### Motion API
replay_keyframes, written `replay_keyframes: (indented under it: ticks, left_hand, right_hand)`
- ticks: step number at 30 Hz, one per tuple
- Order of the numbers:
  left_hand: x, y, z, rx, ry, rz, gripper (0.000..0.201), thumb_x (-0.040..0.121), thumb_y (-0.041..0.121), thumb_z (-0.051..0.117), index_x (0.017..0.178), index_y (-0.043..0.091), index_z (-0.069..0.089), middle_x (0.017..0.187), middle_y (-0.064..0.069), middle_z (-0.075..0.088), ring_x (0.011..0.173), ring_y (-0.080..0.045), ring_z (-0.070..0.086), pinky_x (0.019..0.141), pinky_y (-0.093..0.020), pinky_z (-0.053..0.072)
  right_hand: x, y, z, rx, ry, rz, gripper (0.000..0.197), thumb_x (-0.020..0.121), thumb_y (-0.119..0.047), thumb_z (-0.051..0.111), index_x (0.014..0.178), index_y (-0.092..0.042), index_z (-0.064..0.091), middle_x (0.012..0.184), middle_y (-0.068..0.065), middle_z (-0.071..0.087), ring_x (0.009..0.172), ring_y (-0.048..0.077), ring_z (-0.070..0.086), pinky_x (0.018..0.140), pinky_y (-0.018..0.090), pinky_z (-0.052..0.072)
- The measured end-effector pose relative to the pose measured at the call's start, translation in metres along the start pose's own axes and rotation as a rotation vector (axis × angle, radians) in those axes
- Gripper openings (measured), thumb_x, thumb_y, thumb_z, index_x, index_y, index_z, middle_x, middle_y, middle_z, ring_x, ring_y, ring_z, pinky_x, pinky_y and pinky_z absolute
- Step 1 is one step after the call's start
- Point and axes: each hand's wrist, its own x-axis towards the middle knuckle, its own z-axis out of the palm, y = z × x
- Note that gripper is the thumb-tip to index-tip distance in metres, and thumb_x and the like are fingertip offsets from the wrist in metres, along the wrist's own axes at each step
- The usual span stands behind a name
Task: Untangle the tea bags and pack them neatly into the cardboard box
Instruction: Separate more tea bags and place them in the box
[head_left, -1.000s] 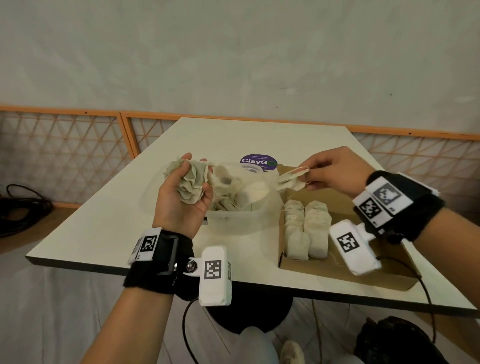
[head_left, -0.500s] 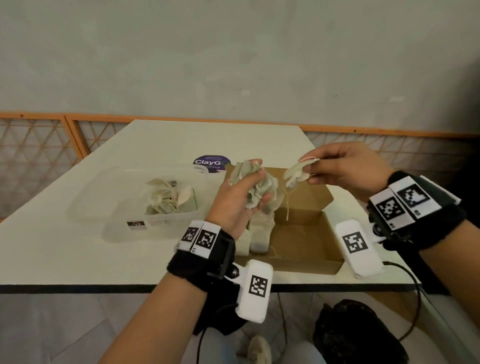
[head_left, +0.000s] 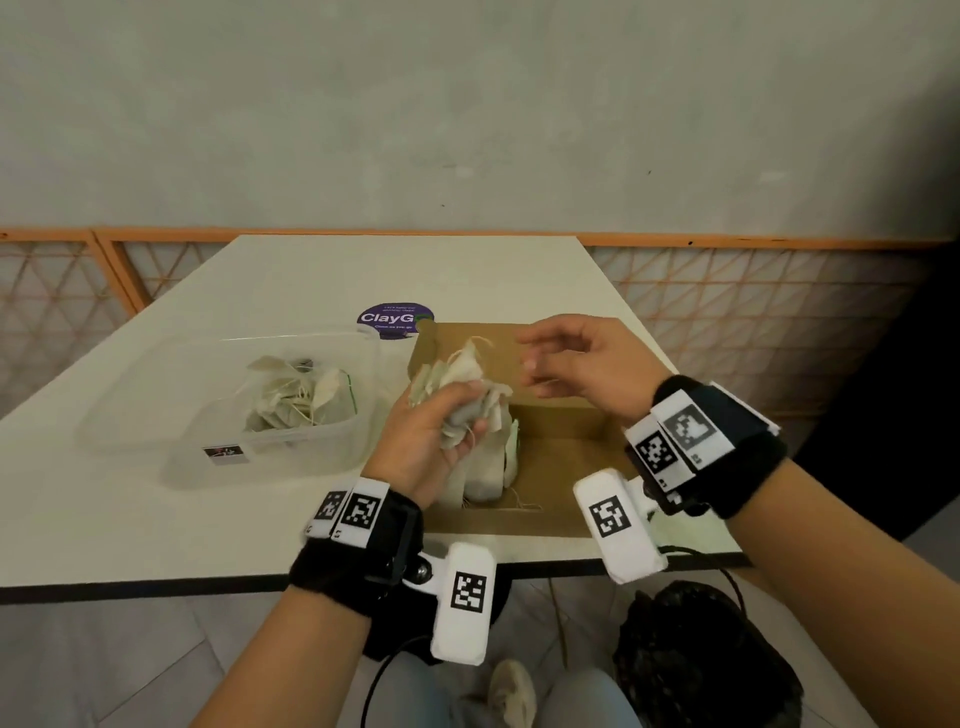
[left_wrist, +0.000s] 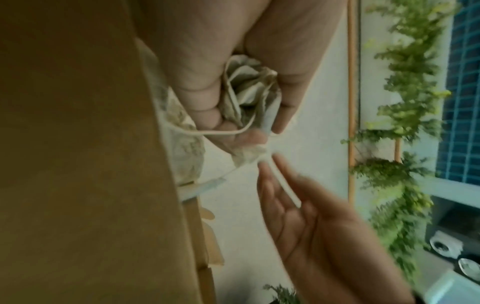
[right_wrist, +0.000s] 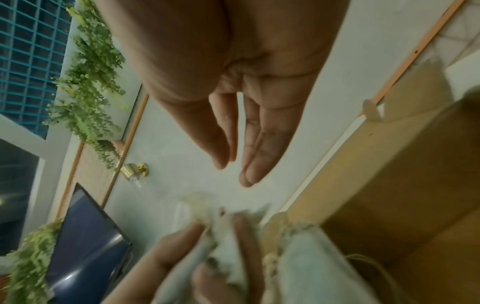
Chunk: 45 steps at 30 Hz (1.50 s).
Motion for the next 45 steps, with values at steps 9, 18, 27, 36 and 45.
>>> replay_keyframes:
  ticks: [9, 18, 27, 36, 45]
  left_hand:
    - [-0.016, 0.009, 0.0, -0.16, -0.082, -0.097, 0.011, 0.074, 0.011, 0.054, 0.078, 0.007, 0.064, 0.082, -0.009, 0.067, 0.073, -0.02, 0.07, 0.046, -0.014, 0.047]
    - [-0.018, 0.009, 0.002, -0.214, -0.079, -0.037, 0.025, 0.074, 0.012, 0.052, 0.061, 0.013, 0.073, 0.083, -0.005, 0.071, 0.075, -0.018, 0.07, 0.05, -0.015, 0.048]
    - [-0.016, 0.013, -0.003, -0.398, -0.049, 0.026, 0.014, 0.078, 0.014, 0.055, 0.073, 0.01, 0.068, 0.083, -0.012, 0.071, 0.076, -0.018, 0.069, 0.055, -0.015, 0.051]
    - [-0.014, 0.011, -0.005, -0.428, -0.036, 0.041, 0.018, 0.077, 0.014, 0.056, 0.07, 0.009, 0.071, 0.083, -0.01, 0.072, 0.077, -0.019, 0.07, 0.058, -0.016, 0.052]
    - [-0.012, 0.009, -0.008, -0.393, -0.048, 0.036, 0.01, 0.078, 0.014, 0.057, 0.085, 0.008, 0.061, 0.09, -0.008, 0.067, 0.08, -0.018, 0.07, 0.058, -0.017, 0.052]
  right_hand:
    - [-0.037, 0.051, 0.011, -0.225, -0.15, 0.03, 0.068, 0.074, -0.006, 0.074, 0.124, -0.039, 0.041, 0.121, -0.013, 0.052, 0.084, 0.018, 0.068, 0.081, 0.026, 0.054]
    - [-0.032, 0.068, 0.02, -0.389, -0.031, -0.133, 0.021, 0.076, -0.017, 0.073, 0.081, -0.034, 0.062, 0.088, -0.008, 0.056, 0.072, 0.01, 0.049, 0.07, 0.017, 0.04]
    - [-0.03, 0.064, 0.01, 0.152, 0.217, -0.094, 0.002, 0.09, -0.009, 0.056, 0.09, -0.011, 0.057, 0.056, -0.002, 0.064, 0.047, 0.004, 0.055, 0.042, 0.015, 0.04]
    - [-0.028, 0.062, 0.034, -0.05, -0.129, 0.154, 0.005, 0.083, -0.006, 0.065, 0.085, -0.01, 0.063, 0.055, -0.005, 0.066, 0.048, 0.002, 0.058, 0.043, 0.012, 0.041]
    - [-0.02, 0.054, 0.051, -0.058, -0.098, 0.265, 0.011, 0.082, -0.003, 0.066, 0.091, -0.006, 0.06, 0.063, 0.006, 0.061, 0.042, 0.001, 0.054, 0.04, 0.012, 0.04]
